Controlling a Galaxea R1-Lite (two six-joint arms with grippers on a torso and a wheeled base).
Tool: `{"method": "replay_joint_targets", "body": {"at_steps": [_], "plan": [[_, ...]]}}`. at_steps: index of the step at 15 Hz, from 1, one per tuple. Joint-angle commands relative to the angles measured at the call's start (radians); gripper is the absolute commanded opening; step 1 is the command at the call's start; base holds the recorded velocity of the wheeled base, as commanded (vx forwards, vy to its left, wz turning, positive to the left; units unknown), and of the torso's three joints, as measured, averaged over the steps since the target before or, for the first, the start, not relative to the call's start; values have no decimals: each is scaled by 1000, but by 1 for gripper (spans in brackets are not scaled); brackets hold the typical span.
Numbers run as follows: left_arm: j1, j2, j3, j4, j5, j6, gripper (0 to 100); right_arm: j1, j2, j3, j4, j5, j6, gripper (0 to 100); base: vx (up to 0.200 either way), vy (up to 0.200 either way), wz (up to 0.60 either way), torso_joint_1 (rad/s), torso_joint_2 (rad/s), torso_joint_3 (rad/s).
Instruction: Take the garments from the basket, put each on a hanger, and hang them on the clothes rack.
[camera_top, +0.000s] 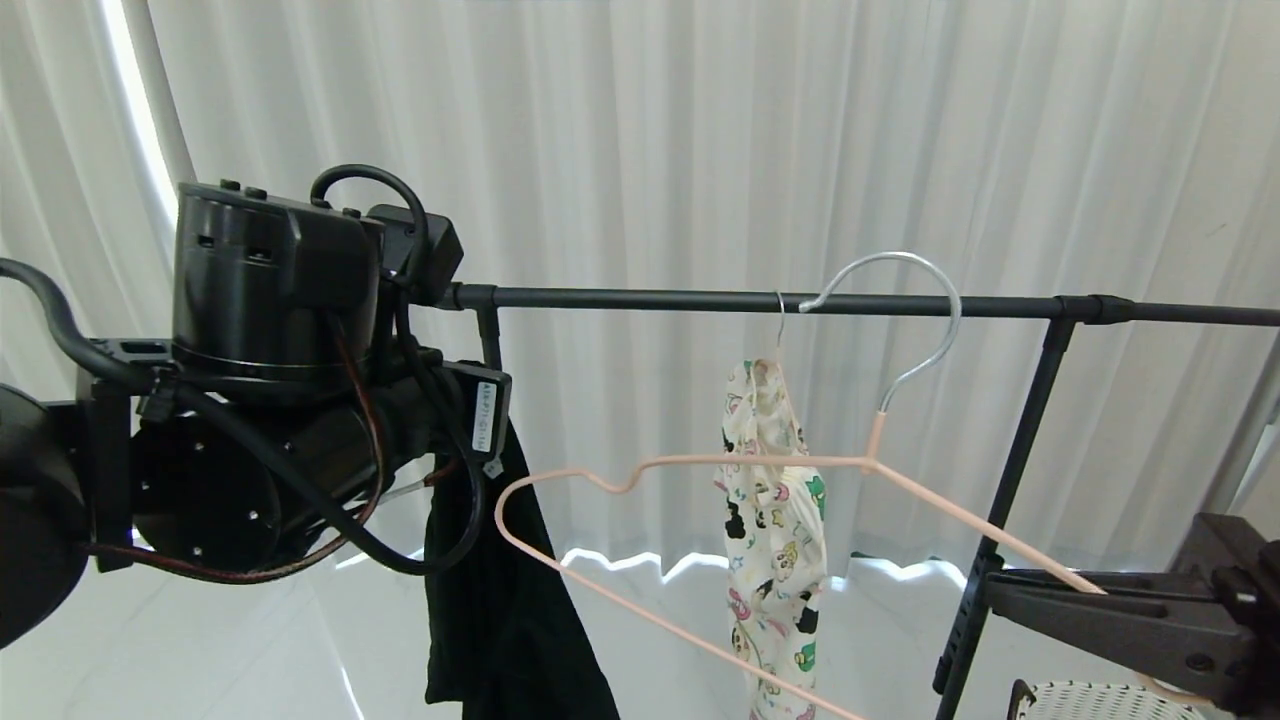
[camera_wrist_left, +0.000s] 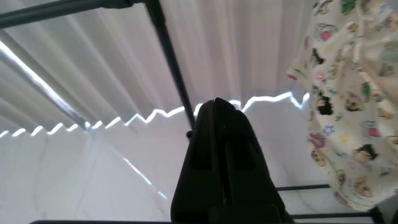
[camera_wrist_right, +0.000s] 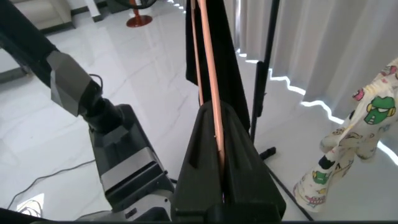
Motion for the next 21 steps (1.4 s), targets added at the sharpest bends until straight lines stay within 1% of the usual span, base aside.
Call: {"method": "replay_joint_targets", "body": {"at_steps": [1,3,5,6,7,10,13,16,18,20,21], "plan": [[-20,4,-12,0,0,-3,0,0,65,3,-37,-1,14,0,0,0,0,0,0,0],[-23,3,-10,0,-1,-3,0,0,112,1,-107,-15,13,0,0,0,0,0,0,0],[-21,6,-10,0,0,-4,0,-2,155,0,-167,-86,14,0,0,0,0,0,0,0],[-21,6,-10,0,0,-4,0,-2,160,0,-187,-101,14,0,0,0,0,0,0,0],[-21,6,-10,0,0,-3,0,-2,158,0,-190,-101,14,0,0,0,0,0,0,0],[-44,4,-10,0,-1,-3,0,4,149,-5,-195,-98,14,0,0,0,0,0,0,0],[-66,0,-10,0,-6,-3,0,38,137,-5,-193,-92,36,0,0,0,0,0,0,0],[-77,-3,-10,0,-6,0,0,41,135,-11,-191,-84,39,0,0,0,0,0,0,0],[-70,-11,-7,0,-4,10,0,44,114,-3,-172,-72,40,0,0,0,0,0,0,0],[-60,-19,-6,1,-3,11,0,44,66,3,-89,-69,40,0,0,0,0,0,0,0],[-60,-20,-4,1,-4,11,0,43,62,6,-86,-67,42,0,0,0,0,0,0,0]]}}
